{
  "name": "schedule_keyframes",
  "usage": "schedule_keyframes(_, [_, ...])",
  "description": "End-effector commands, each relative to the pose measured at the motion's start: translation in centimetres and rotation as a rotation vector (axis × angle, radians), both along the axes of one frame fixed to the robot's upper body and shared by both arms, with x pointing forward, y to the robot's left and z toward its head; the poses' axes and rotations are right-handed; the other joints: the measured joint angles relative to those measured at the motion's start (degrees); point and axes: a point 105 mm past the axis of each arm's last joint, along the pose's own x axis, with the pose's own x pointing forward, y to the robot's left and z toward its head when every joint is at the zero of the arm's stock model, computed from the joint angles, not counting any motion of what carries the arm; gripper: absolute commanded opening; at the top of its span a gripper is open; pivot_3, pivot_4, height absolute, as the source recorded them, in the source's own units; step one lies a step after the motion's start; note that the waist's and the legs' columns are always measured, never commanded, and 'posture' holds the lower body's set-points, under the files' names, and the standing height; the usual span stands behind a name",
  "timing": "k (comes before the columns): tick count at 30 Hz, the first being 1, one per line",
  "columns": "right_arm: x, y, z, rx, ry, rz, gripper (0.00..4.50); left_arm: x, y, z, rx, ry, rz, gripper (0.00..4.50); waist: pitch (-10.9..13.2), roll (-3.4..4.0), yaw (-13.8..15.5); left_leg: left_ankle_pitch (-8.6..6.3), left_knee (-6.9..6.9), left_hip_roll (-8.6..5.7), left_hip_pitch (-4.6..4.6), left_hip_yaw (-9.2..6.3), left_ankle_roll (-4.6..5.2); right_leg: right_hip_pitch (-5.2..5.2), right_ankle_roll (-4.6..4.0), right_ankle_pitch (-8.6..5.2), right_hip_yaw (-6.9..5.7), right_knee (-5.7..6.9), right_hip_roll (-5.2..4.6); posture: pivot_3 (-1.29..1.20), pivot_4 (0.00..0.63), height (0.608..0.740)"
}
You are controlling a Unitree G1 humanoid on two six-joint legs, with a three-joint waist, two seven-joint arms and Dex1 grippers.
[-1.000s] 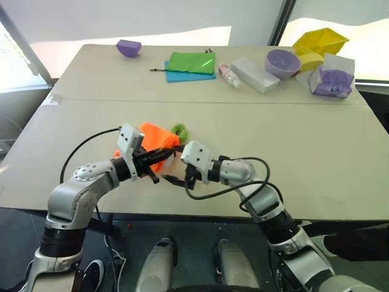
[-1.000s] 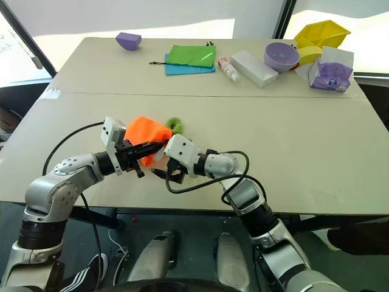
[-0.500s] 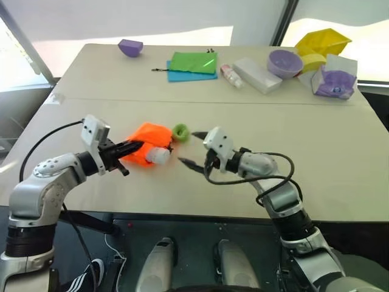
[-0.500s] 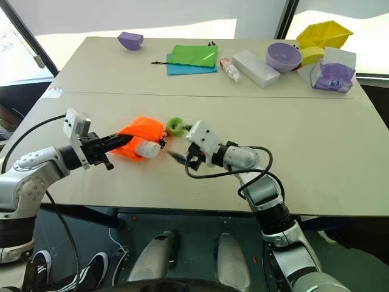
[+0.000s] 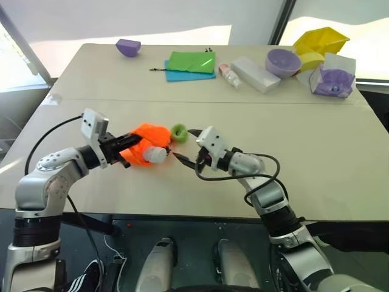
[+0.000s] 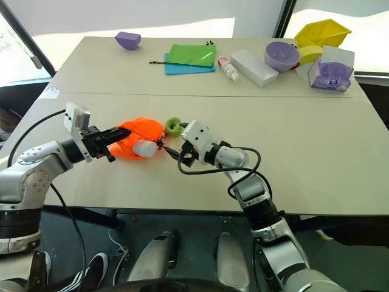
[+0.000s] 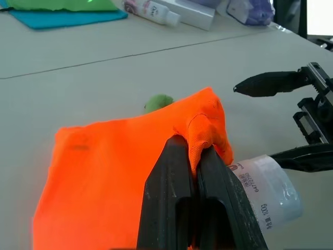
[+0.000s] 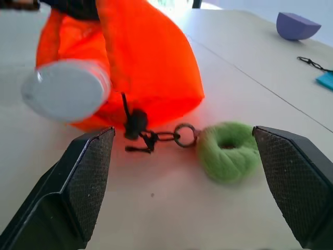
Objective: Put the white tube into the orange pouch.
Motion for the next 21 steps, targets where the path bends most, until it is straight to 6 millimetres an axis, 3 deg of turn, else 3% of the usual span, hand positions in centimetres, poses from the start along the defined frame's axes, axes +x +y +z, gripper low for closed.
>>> schedule_keyframes(1, [-0.6, 0.7, 3.9, 0.096, -0.069, 0.034, 4.43, -0.4, -1.2, 1.3, -0.013, -0.051, -0.032, 0.00, 0.00, 0.00, 0.03, 0.00, 0.01, 0.00, 0.00, 0.00, 0.00, 0.00, 0.00, 0.00, 0.00, 0.00, -0.01, 0.00, 0.150, 0.740])
schedule_keyframes(4, [-1.1, 1.6, 4.6, 0.102, -0.072, 0.065, 4.43, -0.5, -1.9, 1.2, -0.028, -0.051, -0.041, 0.00, 0.00, 0.00, 0.10, 0.00, 0.00, 0.00, 0.00, -0.02, 0.00, 0.00, 0.00, 0.00, 0.00, 0.00, 0.00, 0.00, 0.150, 0.740])
schedule_keyframes(8, [-1.0, 2.0, 4.0, 0.087, -0.075, 0.050, 4.43, -0.9, -4.1, 2.4, -0.102, -0.052, -0.096, 0.00, 0.00, 0.00, 0.18, 0.00, 0.01, -0.01, 0.00, -0.02, 0.00, 0.01, 0.00, 0.00, 0.00, 0.00, 0.00, 0.00, 0.150, 0.740])
schedule_keyframes(13, [2.0, -0.5, 1.4, -0.109, -0.173, -0.097, 4.43, -2.9, -6.3, 1.6, -0.081, -0.014, -0.188, 0.00, 0.00, -0.01, -0.02, 0.00, 0.03, -0.05, 0.01, 0.02, 0.00, 0.03, 0.00, 0.00, 0.00, 0.00, 0.00, 0.00, 0.150, 0.740])
schedule_keyframes(17, [4.1, -2.6, 1.0, -0.101, -0.142, -0.183, 4.43, -3.4, -5.8, 0.6, -0.051, 0.007, -0.172, 0.00, 0.00, 0.00, -0.11, 0.00, 0.04, -0.04, 0.01, 0.16, 0.00, 0.03, -0.01, 0.00, 0.02, 0.02, 0.05, 0.00, 0.150, 0.740])
schedule_keyframes(21, [4.2, -3.6, 2.4, 0.107, -0.021, -0.139, 4.43, -3.5, -4.7, 0.1, -0.045, 0.016, -0.134, 0.00, 0.00, 0.00, -0.07, 0.01, 0.01, 0.03, 0.03, 0.15, 0.00, -0.03, -0.03, -0.01, 0.02, 0.13, 0.14, 0.00, 0.150, 0.740])
